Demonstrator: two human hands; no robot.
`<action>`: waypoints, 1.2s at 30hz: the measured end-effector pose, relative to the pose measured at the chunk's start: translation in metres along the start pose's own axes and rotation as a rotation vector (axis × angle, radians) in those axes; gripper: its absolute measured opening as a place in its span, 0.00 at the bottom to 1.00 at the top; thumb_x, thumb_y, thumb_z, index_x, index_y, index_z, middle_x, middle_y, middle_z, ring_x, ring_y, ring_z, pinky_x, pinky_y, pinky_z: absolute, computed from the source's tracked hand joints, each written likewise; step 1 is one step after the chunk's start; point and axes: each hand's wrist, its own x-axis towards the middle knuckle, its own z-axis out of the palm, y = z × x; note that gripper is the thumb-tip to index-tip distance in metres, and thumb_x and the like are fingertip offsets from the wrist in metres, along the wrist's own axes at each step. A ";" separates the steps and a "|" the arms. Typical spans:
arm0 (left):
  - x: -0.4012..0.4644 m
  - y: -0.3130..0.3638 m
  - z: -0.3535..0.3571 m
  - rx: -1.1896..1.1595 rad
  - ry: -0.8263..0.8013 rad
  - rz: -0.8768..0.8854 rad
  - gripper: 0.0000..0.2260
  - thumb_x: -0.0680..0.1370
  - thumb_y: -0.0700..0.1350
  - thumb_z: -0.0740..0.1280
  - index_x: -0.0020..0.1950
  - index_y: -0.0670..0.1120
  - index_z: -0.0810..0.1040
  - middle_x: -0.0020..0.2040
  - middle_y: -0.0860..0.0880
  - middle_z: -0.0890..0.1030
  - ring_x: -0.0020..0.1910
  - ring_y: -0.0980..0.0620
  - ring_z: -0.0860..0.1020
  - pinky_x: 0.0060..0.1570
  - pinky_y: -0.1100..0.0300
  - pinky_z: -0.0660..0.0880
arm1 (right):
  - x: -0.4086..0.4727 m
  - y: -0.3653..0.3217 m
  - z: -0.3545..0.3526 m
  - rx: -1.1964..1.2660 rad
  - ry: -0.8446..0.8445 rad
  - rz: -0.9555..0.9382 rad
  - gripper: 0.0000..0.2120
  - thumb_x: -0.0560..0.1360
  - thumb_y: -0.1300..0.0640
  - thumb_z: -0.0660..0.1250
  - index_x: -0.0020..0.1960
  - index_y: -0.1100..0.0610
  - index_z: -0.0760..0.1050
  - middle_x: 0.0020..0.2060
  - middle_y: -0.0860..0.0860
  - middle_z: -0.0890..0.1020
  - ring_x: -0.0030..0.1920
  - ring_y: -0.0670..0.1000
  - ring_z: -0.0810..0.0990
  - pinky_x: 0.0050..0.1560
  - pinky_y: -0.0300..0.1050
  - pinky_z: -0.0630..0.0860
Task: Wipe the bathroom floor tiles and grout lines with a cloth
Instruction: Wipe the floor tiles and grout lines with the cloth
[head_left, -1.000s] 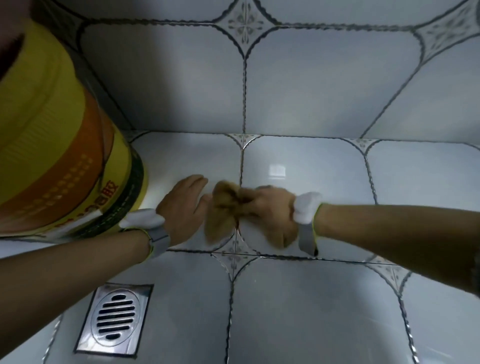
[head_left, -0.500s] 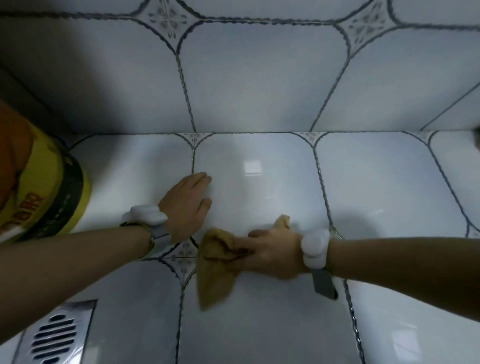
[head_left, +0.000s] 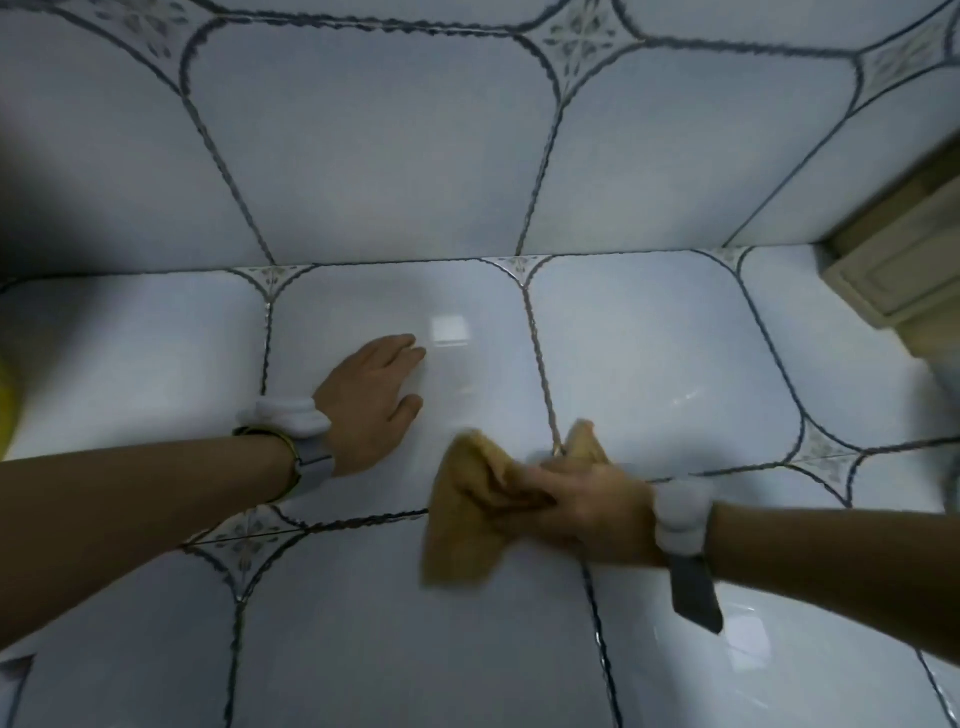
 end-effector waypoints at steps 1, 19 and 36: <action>0.005 0.007 0.003 -0.003 -0.003 0.017 0.25 0.81 0.48 0.57 0.77 0.44 0.56 0.78 0.47 0.55 0.76 0.48 0.54 0.75 0.55 0.50 | -0.020 -0.009 0.002 0.014 -0.075 -0.089 0.12 0.77 0.57 0.66 0.57 0.46 0.81 0.59 0.54 0.80 0.45 0.54 0.79 0.41 0.54 0.76; 0.036 0.055 0.028 0.105 0.022 0.115 0.28 0.76 0.52 0.54 0.74 0.42 0.62 0.76 0.44 0.60 0.74 0.44 0.58 0.74 0.51 0.56 | -0.033 0.039 -0.005 0.210 0.142 0.457 0.07 0.76 0.47 0.64 0.50 0.43 0.80 0.46 0.46 0.71 0.39 0.50 0.77 0.36 0.45 0.72; 0.039 0.058 0.038 0.150 0.021 0.132 0.31 0.73 0.52 0.59 0.73 0.40 0.65 0.73 0.42 0.65 0.71 0.41 0.64 0.70 0.48 0.63 | -0.131 0.039 -0.004 0.197 0.223 0.714 0.10 0.76 0.47 0.63 0.53 0.43 0.81 0.44 0.48 0.72 0.35 0.52 0.76 0.33 0.41 0.73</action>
